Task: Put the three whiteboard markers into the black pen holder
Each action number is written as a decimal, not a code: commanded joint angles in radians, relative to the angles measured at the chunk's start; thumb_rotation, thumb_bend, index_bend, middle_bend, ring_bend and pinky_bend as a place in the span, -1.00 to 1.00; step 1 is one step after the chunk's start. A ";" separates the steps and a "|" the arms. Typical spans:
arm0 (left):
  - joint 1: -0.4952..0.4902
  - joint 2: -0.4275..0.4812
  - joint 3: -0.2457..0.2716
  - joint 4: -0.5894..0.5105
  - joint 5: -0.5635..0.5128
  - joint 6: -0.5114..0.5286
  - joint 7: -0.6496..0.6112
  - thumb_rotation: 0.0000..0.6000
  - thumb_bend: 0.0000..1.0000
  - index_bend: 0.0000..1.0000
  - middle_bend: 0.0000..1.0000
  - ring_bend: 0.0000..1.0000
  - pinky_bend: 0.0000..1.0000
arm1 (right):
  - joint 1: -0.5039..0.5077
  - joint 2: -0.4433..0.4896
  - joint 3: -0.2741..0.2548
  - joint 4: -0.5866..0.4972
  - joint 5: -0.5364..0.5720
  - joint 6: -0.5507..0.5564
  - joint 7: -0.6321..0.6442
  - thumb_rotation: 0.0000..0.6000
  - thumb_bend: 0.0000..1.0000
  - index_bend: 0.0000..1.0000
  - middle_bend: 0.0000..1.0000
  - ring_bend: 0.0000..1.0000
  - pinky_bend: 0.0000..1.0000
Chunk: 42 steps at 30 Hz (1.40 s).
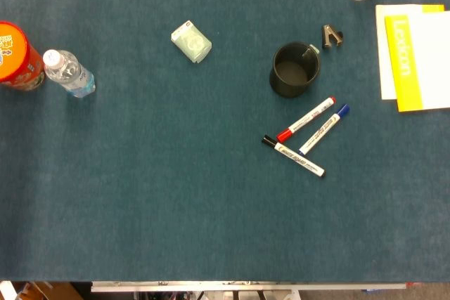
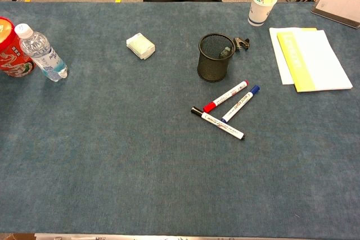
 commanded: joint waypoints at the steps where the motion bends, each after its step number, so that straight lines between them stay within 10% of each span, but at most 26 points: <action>1: 0.000 0.000 0.001 0.000 0.000 -0.002 0.001 1.00 -0.16 -0.57 -0.57 -0.57 -0.66 | 0.001 0.000 0.000 0.001 0.001 -0.001 0.000 1.00 -0.59 0.03 -0.07 -0.22 -0.11; 21: 0.004 0.005 0.006 -0.015 0.008 0.003 0.009 1.00 -0.16 -0.57 -0.57 -0.57 -0.66 | 0.089 0.009 -0.001 -0.048 -0.117 -0.047 0.012 1.00 -0.59 0.03 -0.07 -0.22 -0.11; 42: 0.032 0.016 0.013 -0.013 -0.003 0.027 -0.010 1.00 -0.16 -0.57 -0.57 -0.57 -0.66 | 0.348 -0.127 -0.066 -0.077 -0.249 -0.416 -0.153 1.00 -0.58 0.03 -0.31 -0.43 -0.34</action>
